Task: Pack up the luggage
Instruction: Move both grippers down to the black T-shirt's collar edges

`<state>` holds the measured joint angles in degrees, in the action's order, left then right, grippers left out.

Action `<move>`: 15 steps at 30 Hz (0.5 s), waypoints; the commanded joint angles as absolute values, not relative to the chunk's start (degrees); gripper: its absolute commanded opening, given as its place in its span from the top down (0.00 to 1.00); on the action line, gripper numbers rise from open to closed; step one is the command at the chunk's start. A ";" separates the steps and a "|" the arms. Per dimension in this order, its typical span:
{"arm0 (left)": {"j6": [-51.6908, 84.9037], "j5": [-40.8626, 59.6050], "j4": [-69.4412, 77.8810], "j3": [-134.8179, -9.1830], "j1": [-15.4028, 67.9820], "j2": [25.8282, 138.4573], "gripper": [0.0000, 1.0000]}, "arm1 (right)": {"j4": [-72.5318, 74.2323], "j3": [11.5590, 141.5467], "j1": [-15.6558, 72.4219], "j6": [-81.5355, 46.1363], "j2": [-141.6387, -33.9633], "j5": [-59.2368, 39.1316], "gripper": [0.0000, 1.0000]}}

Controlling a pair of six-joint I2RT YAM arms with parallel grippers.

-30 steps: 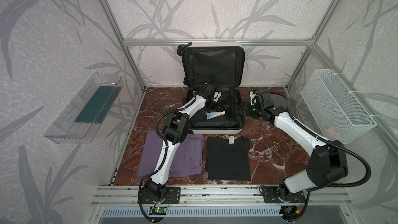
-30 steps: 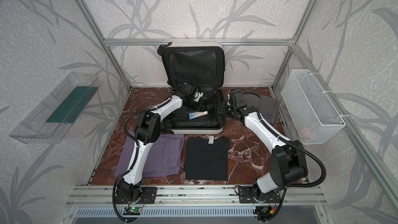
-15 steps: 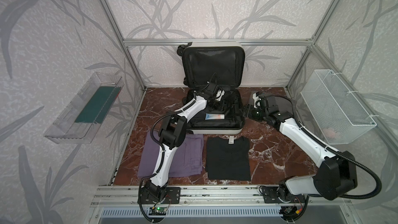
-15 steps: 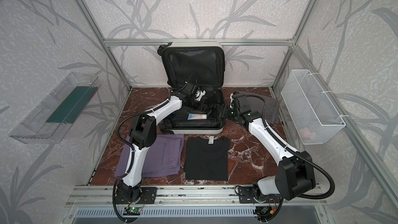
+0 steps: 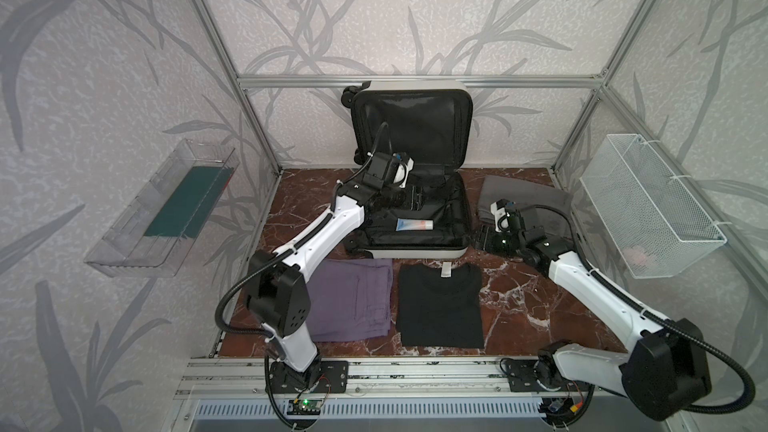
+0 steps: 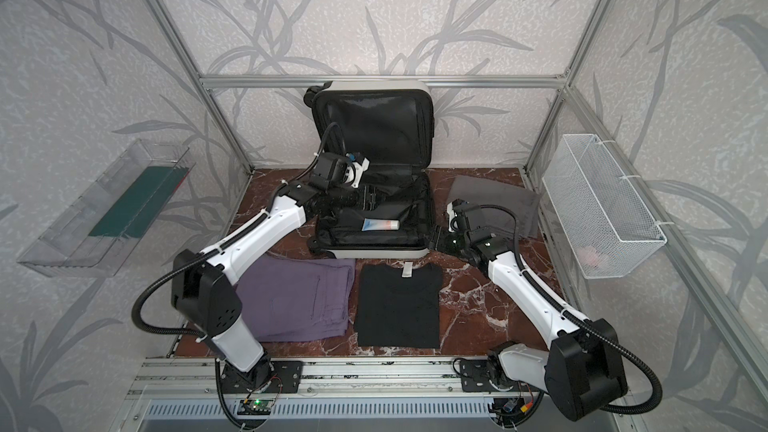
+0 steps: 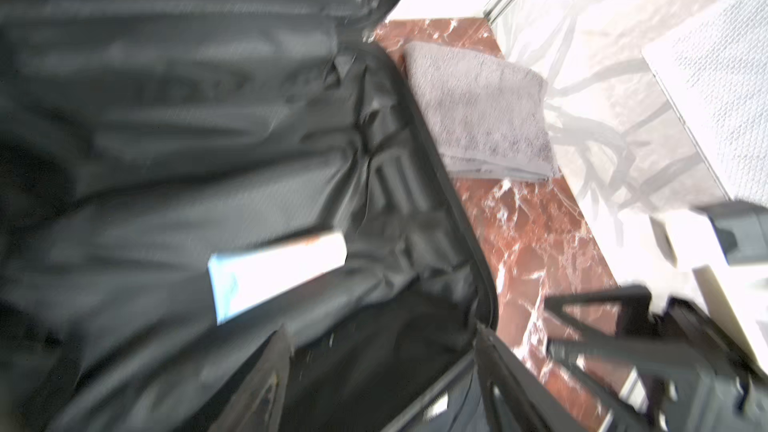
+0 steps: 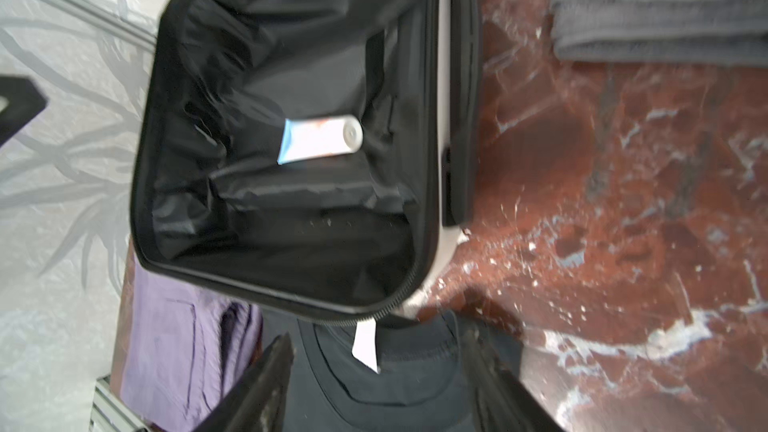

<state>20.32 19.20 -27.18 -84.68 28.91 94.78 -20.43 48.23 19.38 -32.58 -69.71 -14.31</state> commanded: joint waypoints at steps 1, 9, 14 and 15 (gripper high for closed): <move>22.63 19.22 -27.51 -73.90 29.15 88.21 0.27 | -22.97 44.43 19.11 -30.25 -67.16 -16.33 0.34; 31.92 20.60 -16.97 -51.87 34.40 78.21 0.28 | -23.70 32.84 19.25 -30.22 -60.21 -18.40 0.34; 37.07 19.38 -11.39 -47.11 38.16 79.50 0.29 | -21.85 28.12 19.34 -31.85 -58.14 -19.54 0.34; 37.63 18.72 -10.70 -46.81 39.07 80.39 0.30 | -21.71 27.40 19.34 -32.07 -57.72 -19.84 0.34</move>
<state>33.26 20.49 -16.62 -47.68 37.69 80.03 -22.57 28.67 19.40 -31.44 -59.18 -18.22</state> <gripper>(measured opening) 0.706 0.664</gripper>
